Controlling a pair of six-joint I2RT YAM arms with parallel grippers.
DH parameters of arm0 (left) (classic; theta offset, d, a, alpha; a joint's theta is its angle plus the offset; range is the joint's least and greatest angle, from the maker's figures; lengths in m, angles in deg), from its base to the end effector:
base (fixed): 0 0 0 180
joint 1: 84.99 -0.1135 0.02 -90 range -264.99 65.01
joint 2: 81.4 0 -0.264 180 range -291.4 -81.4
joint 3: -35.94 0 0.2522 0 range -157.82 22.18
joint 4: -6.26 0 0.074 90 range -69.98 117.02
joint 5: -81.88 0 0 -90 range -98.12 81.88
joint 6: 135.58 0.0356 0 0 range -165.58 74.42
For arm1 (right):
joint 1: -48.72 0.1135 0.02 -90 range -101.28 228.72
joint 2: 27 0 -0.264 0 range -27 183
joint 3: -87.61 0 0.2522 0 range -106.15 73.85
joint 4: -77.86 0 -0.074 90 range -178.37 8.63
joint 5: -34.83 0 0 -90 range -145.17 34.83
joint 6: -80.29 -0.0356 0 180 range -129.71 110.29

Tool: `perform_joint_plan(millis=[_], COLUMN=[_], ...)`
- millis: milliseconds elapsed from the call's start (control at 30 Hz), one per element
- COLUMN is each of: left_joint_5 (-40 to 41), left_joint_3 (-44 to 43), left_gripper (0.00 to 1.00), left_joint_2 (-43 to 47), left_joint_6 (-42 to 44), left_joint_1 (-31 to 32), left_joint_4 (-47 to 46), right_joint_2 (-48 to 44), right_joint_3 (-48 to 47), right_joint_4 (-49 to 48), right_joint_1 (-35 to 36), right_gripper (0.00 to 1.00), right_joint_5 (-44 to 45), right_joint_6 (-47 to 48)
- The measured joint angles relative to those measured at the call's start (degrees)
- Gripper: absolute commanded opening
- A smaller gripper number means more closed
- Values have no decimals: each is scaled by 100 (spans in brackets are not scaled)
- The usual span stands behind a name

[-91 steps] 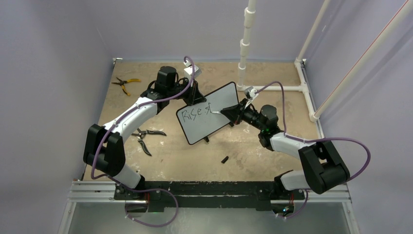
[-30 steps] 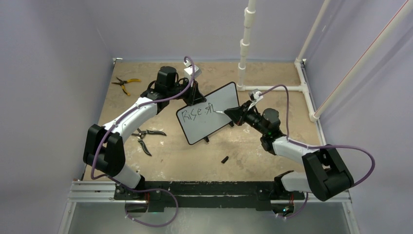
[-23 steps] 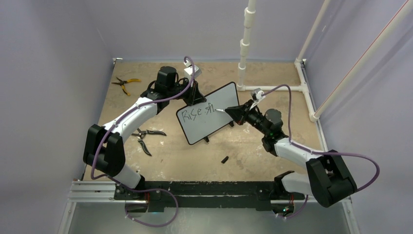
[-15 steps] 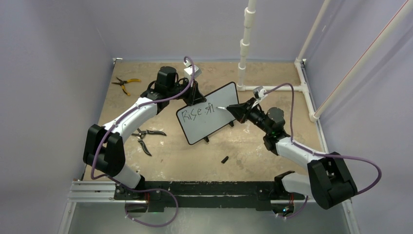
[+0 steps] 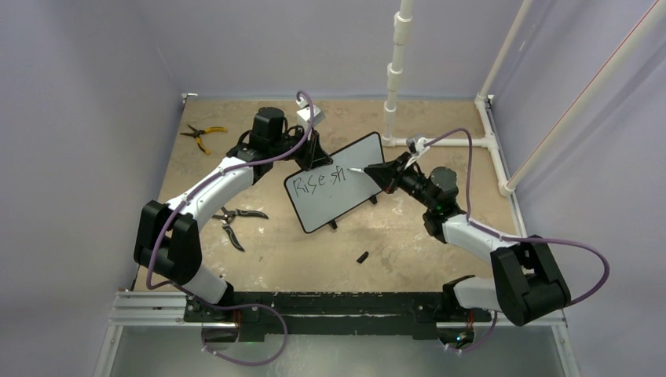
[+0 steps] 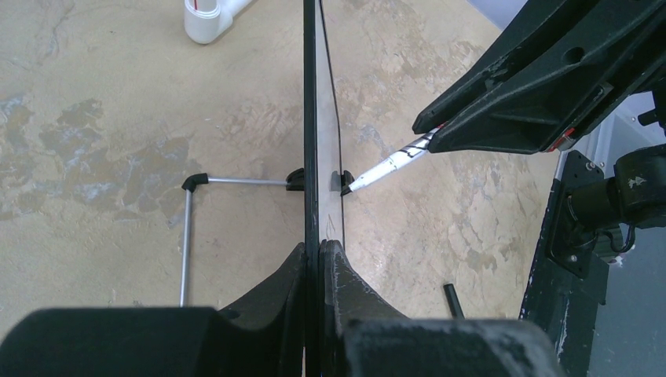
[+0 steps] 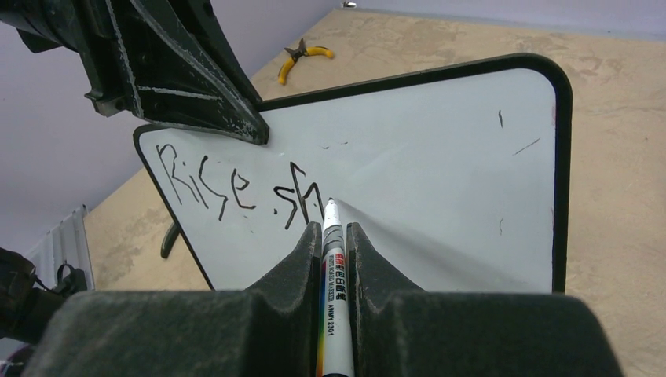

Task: Write a sentence on the whiteboard

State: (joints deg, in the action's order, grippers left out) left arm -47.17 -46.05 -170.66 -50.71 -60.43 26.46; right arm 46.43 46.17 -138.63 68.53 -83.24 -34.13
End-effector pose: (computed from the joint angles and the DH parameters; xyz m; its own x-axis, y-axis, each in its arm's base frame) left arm 0.3153 -0.1688 0.2987 -0.4922 0.1486 -0.8577 0.7903 0.4892 -0.3688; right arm 0.2424 0.1051 0.2412 -0.2389 0.3017 -0.9230 -0.7047 0.6001 0.3785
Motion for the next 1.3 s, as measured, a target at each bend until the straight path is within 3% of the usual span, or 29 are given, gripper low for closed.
perform_joint_plan(millis=[633,1300], left_joint_5=[7,-15], left_joint_3=[0,0], left_gripper=[0,0], left_joint_2=[0,0], left_joint_6=[2,0], left_joint_1=[-2,-2], left_joint_4=[-2,-2], right_joint_2=[278,-271], right_joint_3=[-103,98], right_joint_4=[-74,9], right_joint_1=[0,-2], right_gripper=[0,0], right_joint_5=[9,153], right_joint_6=[4,-2])
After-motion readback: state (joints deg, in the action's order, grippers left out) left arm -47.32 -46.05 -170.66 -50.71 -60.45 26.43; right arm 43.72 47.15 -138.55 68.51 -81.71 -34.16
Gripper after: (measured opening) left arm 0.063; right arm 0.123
